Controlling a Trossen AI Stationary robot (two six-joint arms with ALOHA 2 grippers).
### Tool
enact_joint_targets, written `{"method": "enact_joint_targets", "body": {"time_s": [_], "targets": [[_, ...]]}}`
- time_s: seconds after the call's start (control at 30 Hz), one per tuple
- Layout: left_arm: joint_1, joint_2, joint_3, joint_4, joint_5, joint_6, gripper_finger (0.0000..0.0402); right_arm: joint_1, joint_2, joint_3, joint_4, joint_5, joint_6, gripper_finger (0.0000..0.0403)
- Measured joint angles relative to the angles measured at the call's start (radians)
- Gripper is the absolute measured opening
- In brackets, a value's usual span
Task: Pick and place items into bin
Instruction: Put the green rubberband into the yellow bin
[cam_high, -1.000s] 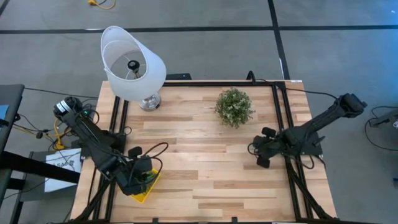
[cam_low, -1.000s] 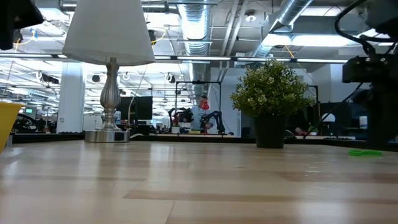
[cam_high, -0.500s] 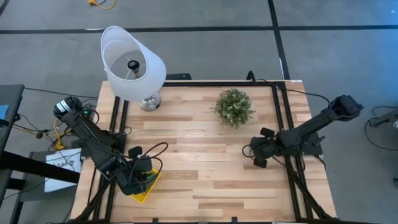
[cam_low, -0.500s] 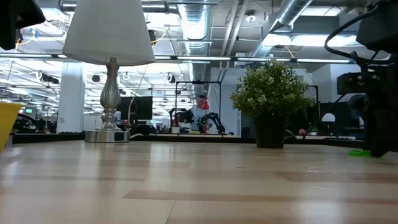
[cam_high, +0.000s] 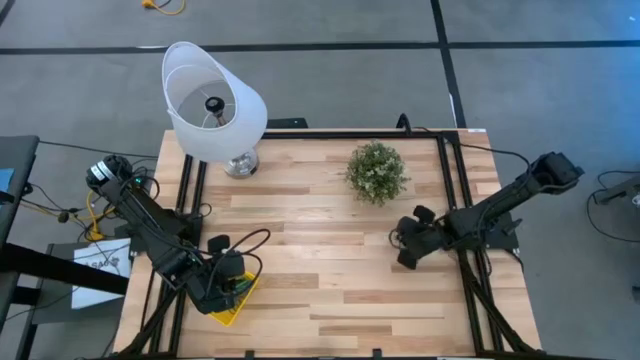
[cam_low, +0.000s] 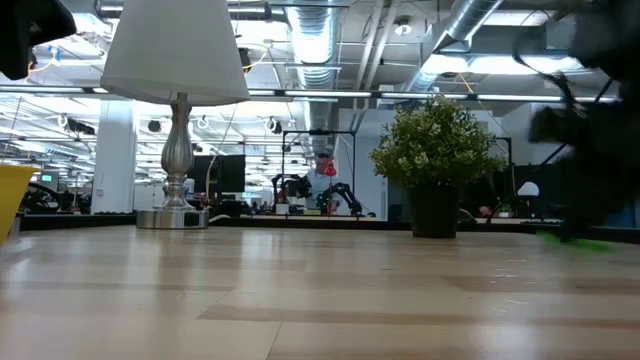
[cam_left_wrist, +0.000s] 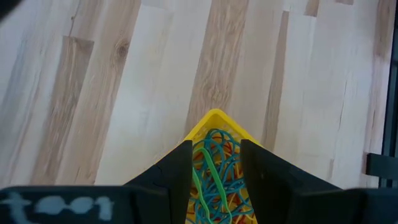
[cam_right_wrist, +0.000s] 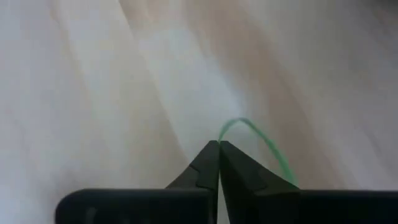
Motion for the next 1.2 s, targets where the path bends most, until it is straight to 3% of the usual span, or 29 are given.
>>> {"method": "enact_joint_targets", "body": {"time_s": [0.1,0.17,0.3,0.4,0.53,0.7,0.83,1.0,1.2], "targets": [[0.0,0.0,0.0,0.004,-0.006,0.018,0.0123,0.018,-0.014,0.003,0.216,0.057,0.007,0.0004],[0.0,0.0,0.0,0.006,-0.014,0.036,0.0123,0.03,-0.003,0.003,0.451,0.091,-0.043,0.0003],[0.0,-0.002,0.0,0.006,-0.081,0.075,0.0123,0.049,0.095,0.01,1.026,0.118,-0.281,0.0001],[0.0,-0.01,0.0,0.003,-0.159,0.098,0.0123,0.044,0.242,0.097,1.225,0.118,-0.438,0.0001],[0.001,-0.039,0.0,-0.003,-0.279,0.098,0.0123,0.023,0.48,0.33,1.192,0.099,-0.545,0.0001],[0.002,-0.088,0.0,-0.025,-0.469,0.06,0.0123,0.007,0.761,0.699,1.165,-0.012,-0.719,0.0],[0.005,-0.118,0.0,-0.031,-0.603,0.035,0.0123,-0.015,0.944,0.999,1.018,-0.1,-0.805,0.0],[0.004,-0.135,0.0,-0.036,-0.688,0.071,0.0123,-0.056,1.169,1.366,0.91,-0.266,-0.813,0.0],[0.004,-0.135,0.0,-0.039,-0.728,0.081,0.0123,-0.095,1.392,1.73,0.639,-0.277,-0.815,0.0]]}}
